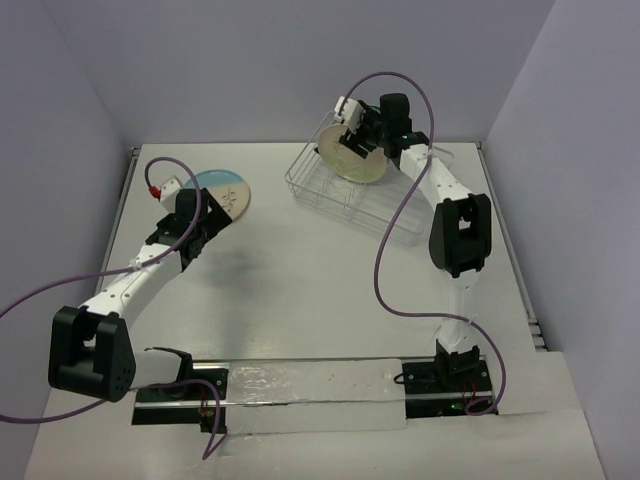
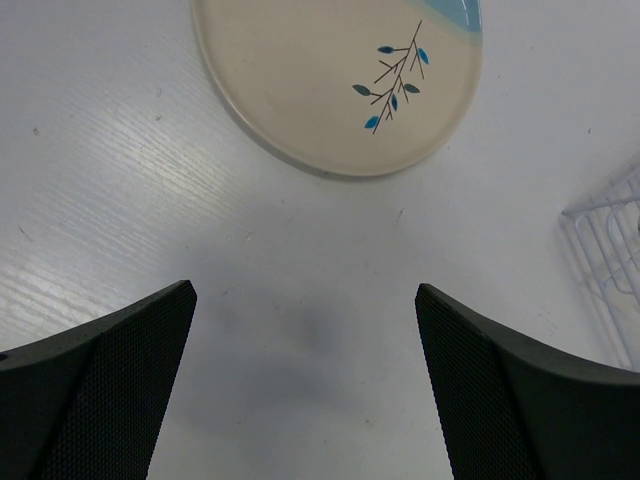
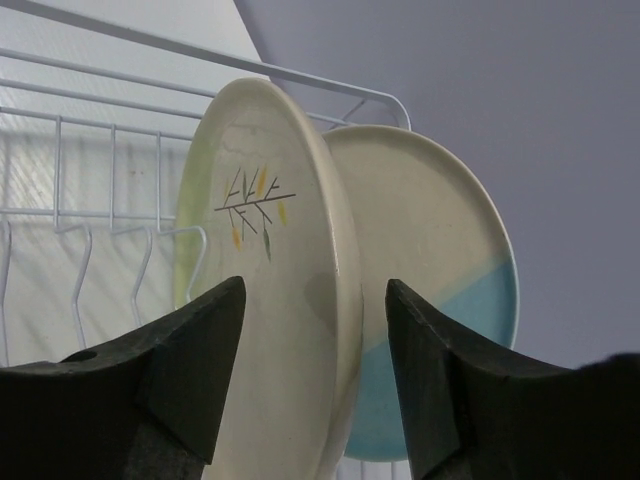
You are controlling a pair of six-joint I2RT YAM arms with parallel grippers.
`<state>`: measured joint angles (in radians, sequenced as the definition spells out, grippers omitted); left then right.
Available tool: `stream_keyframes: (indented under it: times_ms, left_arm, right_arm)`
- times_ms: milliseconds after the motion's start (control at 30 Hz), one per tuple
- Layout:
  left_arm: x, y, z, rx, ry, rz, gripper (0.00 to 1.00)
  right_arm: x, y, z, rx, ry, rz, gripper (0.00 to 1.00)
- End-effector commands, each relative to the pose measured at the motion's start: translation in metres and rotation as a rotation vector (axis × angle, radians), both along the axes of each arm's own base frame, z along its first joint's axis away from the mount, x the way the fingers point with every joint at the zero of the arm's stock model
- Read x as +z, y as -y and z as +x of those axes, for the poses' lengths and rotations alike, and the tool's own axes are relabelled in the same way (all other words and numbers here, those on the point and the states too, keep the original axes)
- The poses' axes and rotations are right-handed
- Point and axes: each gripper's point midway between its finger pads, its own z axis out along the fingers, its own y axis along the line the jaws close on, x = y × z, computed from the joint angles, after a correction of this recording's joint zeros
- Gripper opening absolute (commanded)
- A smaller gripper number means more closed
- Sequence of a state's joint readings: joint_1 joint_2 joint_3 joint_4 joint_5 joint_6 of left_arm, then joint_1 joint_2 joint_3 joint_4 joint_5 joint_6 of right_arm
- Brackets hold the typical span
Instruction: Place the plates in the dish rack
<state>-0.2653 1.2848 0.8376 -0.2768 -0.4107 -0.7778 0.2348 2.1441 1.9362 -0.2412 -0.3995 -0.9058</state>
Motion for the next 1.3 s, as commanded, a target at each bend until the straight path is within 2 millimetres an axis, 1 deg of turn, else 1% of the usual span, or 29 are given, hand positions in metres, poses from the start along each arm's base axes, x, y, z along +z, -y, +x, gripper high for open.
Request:
stream_keyframes:
  times_ms: [0,33,133,267,300,333,367,433,467,500,533,567,600,633,667,700,733,767,800,833,867,900,933,967,1067,1167,1200,1267]
  left_arm:
    - [0.022,0.003,0.021,0.014,0.065,-0.031,0.99]
    - [0.023,0.003,0.023,0.016,0.067,-0.035,0.99]
    - [0.023,0.000,0.026,0.027,0.067,-0.055,0.99]
    - [0.023,-0.010,0.028,0.054,0.065,-0.088,0.99]
    - [0.024,-0.011,0.028,0.054,0.067,-0.096,0.99]
    - [0.024,-0.015,0.029,0.058,0.067,-0.106,0.99]
    - [0.024,-0.018,0.029,0.065,0.068,-0.107,0.99]
    - [0.025,-0.022,0.031,0.063,0.075,-0.129,0.99]
    - [0.025,-0.025,0.032,0.070,0.079,-0.132,0.99]
    - [0.025,-0.027,0.033,0.072,0.078,-0.136,0.99]
    - [0.023,-0.031,0.036,0.076,0.075,-0.145,0.99]
    - [0.021,-0.036,0.040,0.084,0.066,-0.152,0.99]
    - [0.019,-0.040,0.044,0.094,0.060,-0.156,0.99]
    - [0.018,-0.043,0.046,0.103,0.048,-0.163,0.99]
    - [0.016,-0.047,0.049,0.113,0.038,-0.166,0.99]
    - [0.016,-0.051,0.056,0.126,0.034,-0.165,0.99]
    - [0.016,-0.056,0.061,0.145,0.024,-0.165,0.99]
    - [0.010,-0.059,0.066,0.156,-0.002,-0.164,0.99]
    - [0.015,-0.059,0.071,0.150,0.003,-0.163,0.99]
    - [0.023,-0.066,0.081,0.158,0.017,-0.160,0.99]
    - [0.027,-0.072,0.092,0.154,0.022,-0.150,0.99]
    - [0.022,-0.072,0.097,0.147,0.008,-0.148,0.99]
    - [0.024,-0.075,0.103,0.151,0.011,-0.145,0.99]
    - [0.022,-0.080,0.111,0.161,0.000,-0.141,0.99]
    - [0.000,-0.089,0.124,0.172,-0.057,-0.150,0.99]
    - [-0.015,-0.100,0.133,0.186,-0.086,-0.160,0.99]
    - [-0.019,-0.106,0.136,0.200,-0.093,-0.159,0.99]
    - [-0.028,-0.112,0.140,0.216,-0.111,-0.149,0.98]
  right_arm:
    - [0.051,-0.004,0.000,-0.033,0.116,0.061,0.83]
    - [0.055,-0.004,0.000,-0.045,0.121,0.078,0.86]
    - [0.095,-0.003,0.002,-0.091,0.202,0.162,0.93]
    - [0.138,0.000,-0.002,-0.130,0.282,0.262,1.00]
    - [0.154,0.000,-0.008,-0.134,0.311,0.290,1.00]
    - [0.166,0.002,-0.013,-0.149,0.325,0.319,1.00]
    - [0.171,0.001,-0.013,-0.147,0.342,0.326,1.00]
    - [0.202,0.002,-0.031,-0.151,0.384,0.409,1.00]
    - [0.204,0.002,-0.033,-0.151,0.387,0.416,1.00]
    - [0.200,0.001,-0.037,-0.155,0.363,0.452,1.00]
    - [0.210,0.004,-0.048,-0.161,0.375,0.488,1.00]
    - [0.226,0.006,-0.061,-0.170,0.384,0.550,1.00]
    - [0.234,0.007,-0.070,-0.178,0.377,0.596,1.00]
    - [0.236,0.007,-0.082,-0.188,0.345,0.651,1.00]
    - [0.237,0.009,-0.092,-0.201,0.320,0.692,1.00]
    - [0.235,0.011,-0.098,-0.222,0.295,0.716,1.00]
    - [0.229,0.014,-0.111,-0.237,0.258,0.748,1.00]
    - [0.224,0.015,-0.122,-0.243,0.234,0.773,1.00]
    - [0.220,0.017,-0.131,-0.249,0.215,0.795,1.00]
    - [0.214,0.019,-0.139,-0.265,0.193,0.817,1.00]
    - [0.196,0.022,-0.150,-0.291,0.132,0.839,1.00]
    - [0.191,0.023,-0.159,-0.301,0.096,0.867,1.00]
    - [0.181,0.021,-0.167,-0.305,0.043,0.900,1.00]
    - [0.167,0.018,-0.176,-0.310,-0.021,0.938,1.00]
    - [0.145,0.011,-0.193,-0.299,-0.105,0.952,1.00]
    - [0.131,0.014,-0.202,-0.339,-0.133,0.944,1.00]
    - [0.131,0.017,-0.208,-0.350,-0.130,0.959,1.00]
    - [0.130,0.020,-0.212,-0.365,-0.131,0.977,1.00]
